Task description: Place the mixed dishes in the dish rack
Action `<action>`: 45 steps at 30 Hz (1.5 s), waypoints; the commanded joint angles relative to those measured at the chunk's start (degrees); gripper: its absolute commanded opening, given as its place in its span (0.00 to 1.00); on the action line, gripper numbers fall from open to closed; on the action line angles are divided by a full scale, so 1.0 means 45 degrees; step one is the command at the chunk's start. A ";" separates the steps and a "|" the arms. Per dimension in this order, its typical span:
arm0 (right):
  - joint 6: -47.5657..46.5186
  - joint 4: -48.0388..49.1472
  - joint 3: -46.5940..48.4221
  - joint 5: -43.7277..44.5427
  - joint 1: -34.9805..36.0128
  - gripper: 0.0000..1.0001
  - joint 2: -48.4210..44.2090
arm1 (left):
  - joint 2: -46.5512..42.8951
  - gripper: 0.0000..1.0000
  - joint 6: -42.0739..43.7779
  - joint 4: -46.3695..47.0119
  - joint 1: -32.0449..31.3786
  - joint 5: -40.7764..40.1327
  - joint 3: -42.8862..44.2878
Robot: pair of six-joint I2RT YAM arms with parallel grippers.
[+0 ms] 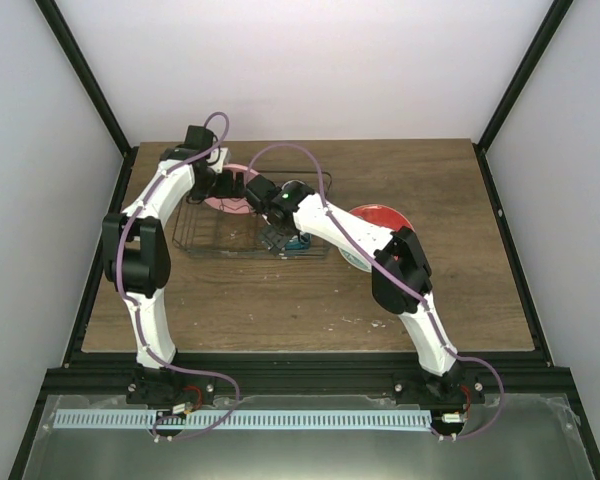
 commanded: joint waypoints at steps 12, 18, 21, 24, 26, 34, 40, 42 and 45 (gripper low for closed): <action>0.1300 -0.0217 0.0813 -0.1018 -0.1765 1.00 -0.1867 | -0.0329 1.00 0.0192 -0.0226 0.0064 0.0439 -0.0085; 0.1811 -0.0118 0.0952 -0.1710 -0.3361 1.00 -0.2304 | -0.1689 1.00 -0.0123 0.0232 -0.0020 0.0884 -0.1753; 0.2147 0.0134 0.0670 -0.2403 -0.4503 1.00 -0.2408 | -0.2561 1.00 -0.0055 0.0579 -0.0319 0.1063 -0.2401; 0.2241 0.0499 0.0248 -0.2948 -0.5292 1.00 -0.2473 | -0.3424 1.00 0.0092 0.0660 -0.0793 0.0784 -0.2681; 0.2289 0.0648 0.0035 -0.3213 -0.5773 1.00 -0.2438 | -0.3797 1.00 0.0174 0.0414 -0.1063 0.0638 -0.2586; 0.2787 0.1284 -0.1990 -0.3537 -0.7620 0.94 -0.3083 | -0.4511 0.99 0.0557 -0.1106 -0.1745 0.1045 -0.2175; 0.3350 0.2445 -0.4386 -0.4249 -0.8714 0.85 -0.4328 | -0.4583 0.99 0.0839 -0.0661 -0.2377 0.1868 -0.1835; 0.3646 0.2807 -0.5074 -0.4461 -0.8944 0.84 -0.4683 | -0.4357 0.99 0.0899 -0.0499 -0.2615 0.2032 -0.1357; 0.4102 0.3274 -0.6007 -0.4661 -0.9227 0.83 -0.5248 | -0.4003 0.99 0.1008 0.0029 -0.2976 0.2166 -0.0751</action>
